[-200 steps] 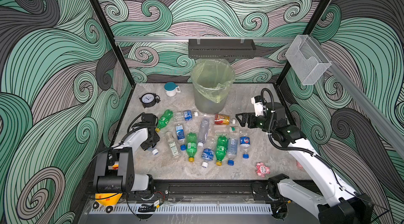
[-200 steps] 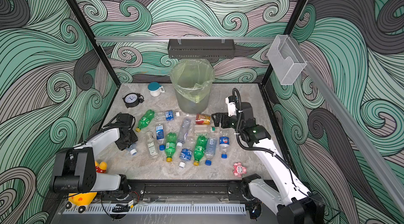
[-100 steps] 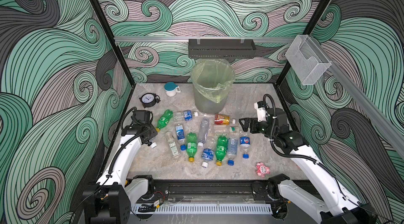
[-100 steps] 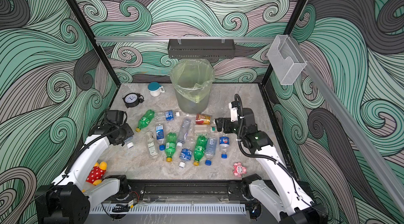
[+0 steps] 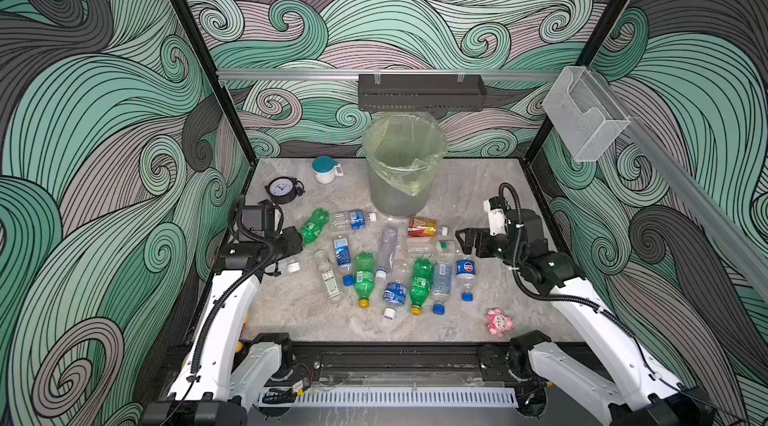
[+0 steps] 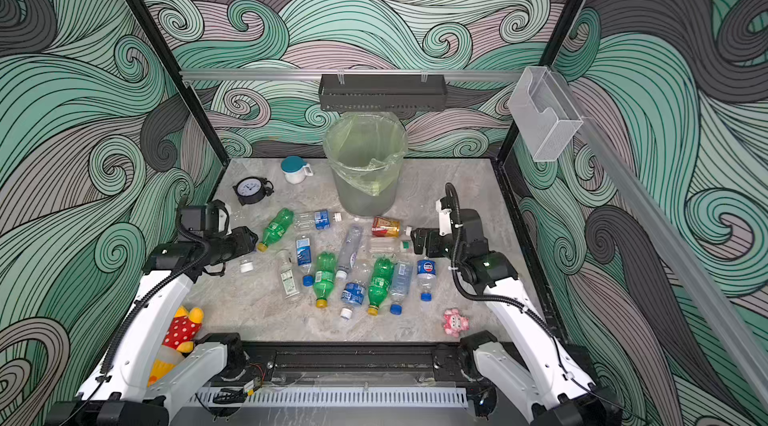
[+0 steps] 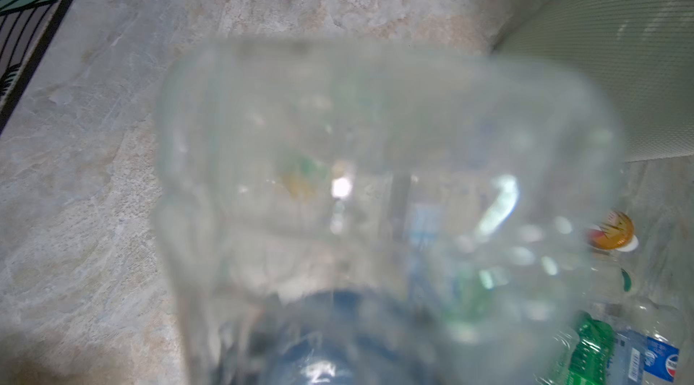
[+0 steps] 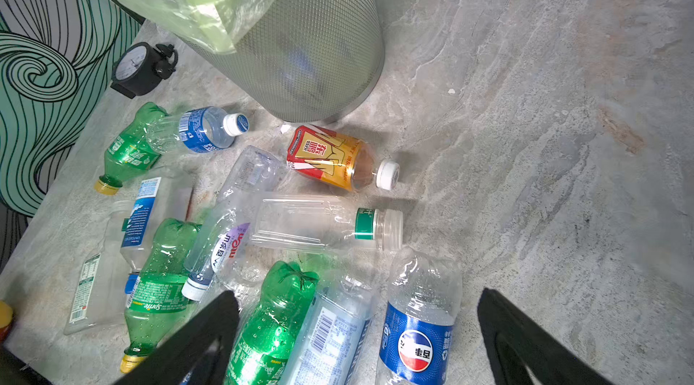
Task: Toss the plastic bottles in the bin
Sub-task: 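Carry the bottle over the bin with the left gripper and release it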
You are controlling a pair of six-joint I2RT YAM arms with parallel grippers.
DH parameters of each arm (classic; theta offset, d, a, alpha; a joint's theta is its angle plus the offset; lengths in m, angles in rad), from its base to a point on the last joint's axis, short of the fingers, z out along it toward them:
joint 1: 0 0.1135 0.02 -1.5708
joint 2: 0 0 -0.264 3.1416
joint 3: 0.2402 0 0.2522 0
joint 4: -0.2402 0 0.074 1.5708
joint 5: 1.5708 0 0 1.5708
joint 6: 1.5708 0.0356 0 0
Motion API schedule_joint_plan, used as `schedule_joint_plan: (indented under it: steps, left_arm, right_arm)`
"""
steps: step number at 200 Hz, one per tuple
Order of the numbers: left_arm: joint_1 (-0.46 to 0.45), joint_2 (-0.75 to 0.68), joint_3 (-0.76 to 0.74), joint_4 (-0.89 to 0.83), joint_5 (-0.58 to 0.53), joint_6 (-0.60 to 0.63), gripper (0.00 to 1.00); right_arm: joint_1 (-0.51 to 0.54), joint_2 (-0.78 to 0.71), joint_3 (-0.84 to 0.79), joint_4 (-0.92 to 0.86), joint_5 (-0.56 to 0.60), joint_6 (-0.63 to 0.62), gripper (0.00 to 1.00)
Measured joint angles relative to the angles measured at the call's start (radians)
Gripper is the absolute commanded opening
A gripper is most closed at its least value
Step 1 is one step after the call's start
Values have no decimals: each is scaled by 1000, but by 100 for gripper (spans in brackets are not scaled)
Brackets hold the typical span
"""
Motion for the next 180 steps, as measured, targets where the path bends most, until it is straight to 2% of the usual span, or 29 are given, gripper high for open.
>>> schedule_joint_plan:
  steps: [22,43,64,77,83,92,98,117,132,151,165,180]
  left_arm:
    - [0,41,51,12,66,24,30]
    - [-13,147,171,34,122,27,30]
    - [-77,310,385,71,148,27,30]
    - [-155,452,593,79,154,32,31]
    - [-190,518,695,79,157,34,37]
    - [-242,649,898,77,160,33,62]
    - [-266,722,1014,85,166,33,71]
    - [-330,976,1434,42,178,16,82]
    - [-354,1094,1630,-23,179,16,84]
    - [-359,1089,1605,-92,175,17,84]
    - [-359,997,1421,-77,162,19,88]
    - [-357,845,1135,-24,140,21,95]
  right_arm:
    - [0,2,0,2,0,1,99]
    - [0,6,-1,9,0,7,99]
    - [0,16,-1,23,-1,18,99]
    - [0,26,-1,32,-2,26,98]
    - [0,29,-1,36,-3,28,98]
    - [0,35,-1,40,-5,34,98]
    - [0,39,-1,44,-6,40,98]
    - [0,47,-1,51,-16,57,98]
    - [0,46,0,48,-22,68,98]
    - [0,42,0,37,-22,75,98]
    - [0,31,0,23,-21,76,98]
    - [0,18,0,8,-20,78,98]
